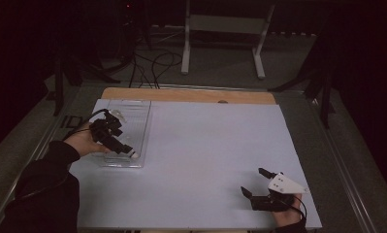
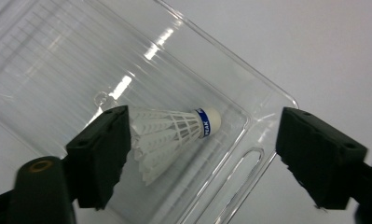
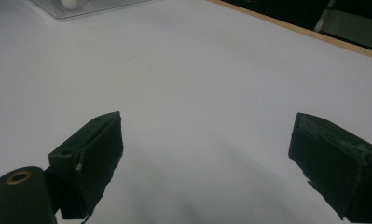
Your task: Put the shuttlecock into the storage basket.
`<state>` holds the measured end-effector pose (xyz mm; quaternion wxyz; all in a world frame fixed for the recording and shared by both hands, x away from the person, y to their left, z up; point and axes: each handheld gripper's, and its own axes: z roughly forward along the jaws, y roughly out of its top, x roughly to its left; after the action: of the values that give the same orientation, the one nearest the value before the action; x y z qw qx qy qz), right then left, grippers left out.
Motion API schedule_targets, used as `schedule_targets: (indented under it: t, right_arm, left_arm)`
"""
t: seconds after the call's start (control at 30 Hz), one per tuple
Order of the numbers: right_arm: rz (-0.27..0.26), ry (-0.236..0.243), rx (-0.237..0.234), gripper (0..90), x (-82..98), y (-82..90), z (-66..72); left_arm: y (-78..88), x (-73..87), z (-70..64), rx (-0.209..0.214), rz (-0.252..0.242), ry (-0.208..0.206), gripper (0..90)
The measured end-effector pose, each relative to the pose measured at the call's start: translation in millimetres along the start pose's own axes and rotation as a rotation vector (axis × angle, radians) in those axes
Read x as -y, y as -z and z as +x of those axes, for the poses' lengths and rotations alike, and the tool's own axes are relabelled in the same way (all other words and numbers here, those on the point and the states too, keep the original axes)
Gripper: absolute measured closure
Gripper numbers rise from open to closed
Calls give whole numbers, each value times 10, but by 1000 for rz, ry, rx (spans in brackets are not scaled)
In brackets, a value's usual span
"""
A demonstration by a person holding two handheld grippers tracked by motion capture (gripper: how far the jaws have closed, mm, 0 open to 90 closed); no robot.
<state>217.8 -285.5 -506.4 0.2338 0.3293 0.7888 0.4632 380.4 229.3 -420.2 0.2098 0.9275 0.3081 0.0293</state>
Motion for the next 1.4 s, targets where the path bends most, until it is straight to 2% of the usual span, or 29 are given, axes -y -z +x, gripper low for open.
schedule_targets:
  t: [0.13,0.2,0.27,0.4,0.57,0.67,0.8,0.93,1.0,1.1,1.23,1.4]
  right_arm:
    - [0,-1,0,99,0,0,0]
    - [0,0,-1,99,-1,0,1]
    - [0,0,-1,99,0,0,1]
    - [1,-1,-2,99,1,-1,0]
    - [2,-1,-2,99,0,-1,2]
    - [3,-1,-1,99,1,0,0]
    - [3,-2,-4,99,2,-1,2]
    - [3,-6,-3,99,3,-1,1]
    - [2,-3,-3,99,2,-2,0]
    - [5,-6,-4,99,3,-3,1]
    - [4,-6,-3,99,5,-4,-1]
    - [5,-7,-4,99,4,-3,0]
  left_arm:
    - [30,-8,-19,1,-15,-14,93]
    - [27,-11,-26,20,-6,-19,53]
    - [23,-18,-48,18,-9,-22,9]
    - [31,-51,-107,24,-21,-34,2]
    - [60,-97,-156,11,-41,-45,1]
    - [62,-119,-175,16,-41,-41,2]
    - [46,-136,-210,11,-42,-55,1]
    - [53,-160,-231,-17,-70,-71,1]
    - [63,-179,-238,0,-78,-65,1]
    - [60,-213,-263,5,-64,-69,1]
    - [58,-260,-302,16,-75,-64,1]
    - [69,-329,-361,8,-91,-72,1]
